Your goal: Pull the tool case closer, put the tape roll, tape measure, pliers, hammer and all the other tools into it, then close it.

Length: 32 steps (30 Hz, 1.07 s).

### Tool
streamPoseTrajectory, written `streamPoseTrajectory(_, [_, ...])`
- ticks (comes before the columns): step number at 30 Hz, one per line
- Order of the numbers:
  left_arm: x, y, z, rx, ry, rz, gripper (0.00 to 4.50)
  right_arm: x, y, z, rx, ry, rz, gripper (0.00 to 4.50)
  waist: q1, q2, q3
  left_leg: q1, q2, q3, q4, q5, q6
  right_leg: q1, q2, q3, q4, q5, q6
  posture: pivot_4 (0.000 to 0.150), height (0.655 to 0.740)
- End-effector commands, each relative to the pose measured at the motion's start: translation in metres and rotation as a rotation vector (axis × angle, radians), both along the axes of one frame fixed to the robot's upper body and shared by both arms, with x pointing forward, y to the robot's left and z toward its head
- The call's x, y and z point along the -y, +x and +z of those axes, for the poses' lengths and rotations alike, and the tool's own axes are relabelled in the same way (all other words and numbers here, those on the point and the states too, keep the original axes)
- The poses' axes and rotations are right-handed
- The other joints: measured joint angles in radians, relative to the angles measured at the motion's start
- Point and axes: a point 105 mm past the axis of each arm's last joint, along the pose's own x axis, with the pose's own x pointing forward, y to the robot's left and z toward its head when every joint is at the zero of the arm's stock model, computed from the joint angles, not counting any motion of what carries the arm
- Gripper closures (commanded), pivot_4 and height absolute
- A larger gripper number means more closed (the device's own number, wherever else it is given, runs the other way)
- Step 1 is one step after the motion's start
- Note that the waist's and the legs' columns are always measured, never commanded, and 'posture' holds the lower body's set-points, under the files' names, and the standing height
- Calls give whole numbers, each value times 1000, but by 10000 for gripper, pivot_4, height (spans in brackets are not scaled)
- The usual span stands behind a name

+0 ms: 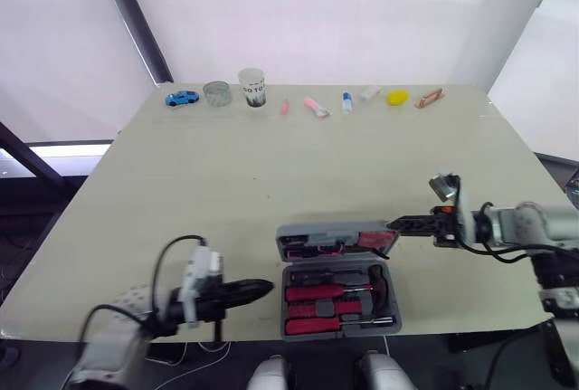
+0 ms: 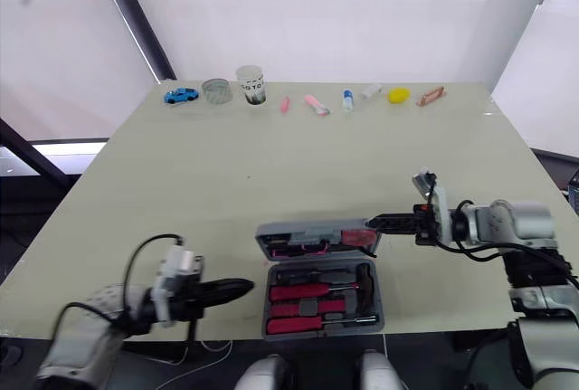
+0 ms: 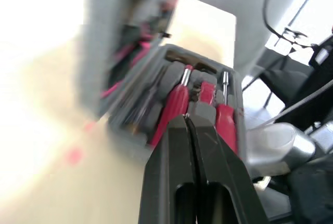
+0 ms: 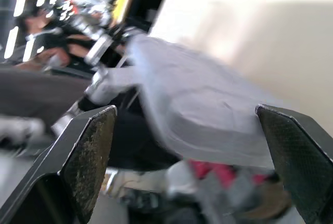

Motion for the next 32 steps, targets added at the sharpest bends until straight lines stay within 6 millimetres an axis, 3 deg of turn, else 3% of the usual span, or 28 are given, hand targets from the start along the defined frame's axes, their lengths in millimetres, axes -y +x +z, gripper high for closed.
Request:
streamPoseTrajectory(1, [-23, 1, 20, 30, -59, 133, 44620, -4, -27, 5, 15, 5, 84, 0, 5, 0, 0, 0, 0, 0, 0, 0, 0, 0, 0, 0, 0, 0, 0, 1500, 7400])
streamPoseTrajectory(5, [-25, 1, 31, 39, -155, 218, 44620, -2, -48, -4, 118, -55, 100, 0, 15, 0, 0, 0, -1, 0, 1, 0, 0, 1, -1, -1, -1, -2, -3, 1500, 7400])
streamPoseTrajectory(9, [-3, 15, 34, 124, -185, 281, 44620, -7, -34, -4, 604, -129, -11, 0, 26, -1, 0, 1, -2, 1, 3, 0, 0, 3, -1, 0, -1, -2, -3, 1500, 7400])
streamPoseTrajectory(13, [9, 22, 33, 132, -201, 316, 44620, -8, -29, -2, 709, -92, -89, 0, 25, -2, 0, 2, -4, 1, 3, 0, 0, 4, 1, 0, -1, 0, 1, 1500, 7400])
streamPoseTrajectory(14, [9, 22, 30, 119, -190, 319, 39719, -3, -23, -5, 711, -103, -124, 0, 25, -2, 0, 2, -4, 1, 3, 0, 0, 4, 1, 0, -1, 0, 1, 1500, 7400])
streamPoseTrajectory(15, [9, 21, 28, 103, -177, 319, 39478, 3, -16, -9, 749, -142, -161, 0, 25, -2, 0, 2, -4, 1, 3, 0, 0, 4, 1, 0, -1, 0, 1, 1500, 7400])
streamPoseTrajectory(16, [7, 21, 25, 84, -172, 322, 36282, 11, -11, -13, 780, -178, -192, 0, 25, -2, 0, 2, -4, 1, 3, 0, 0, 4, 2, 0, -1, 0, 1, 1500, 7400])
streamPoseTrajectory(20, [-11, 15, 20, 42, -135, 364, 17959, 47, -18, -40, 873, -374, -149, 0, 31, -2, 0, 2, -4, 4, 3, 0, 0, 4, 2, -1, -2, 0, 1, 1500, 7400])
streamPoseTrajectory(23, [-26, 6, 18, 16, -107, 389, 1607, 66, -24, -43, 872, -409, -219, 0, 28, -2, 0, 2, -4, 5, 3, 0, 0, 4, 2, -1, -2, -1, 0, 1500, 7400])
streamPoseTrajectory(27, [-51, -3, 13, -12, -5, 492, 641, 91, -38, -52, 852, -486, -283, 0, 25, -2, 0, 3, -3, 5, 3, 0, 0, 5, 2, -1, -2, -3, -3, 1500, 7400])
streamPoseTrajectory(32, [-57, -4, 8, -12, 68, 536, 641, 102, -43, -60, 834, -497, -315, 0, 27, -2, 0, 5, -3, 5, 3, 0, 0, 7, 1, 0, -2, -3, -4, 1500, 7400])
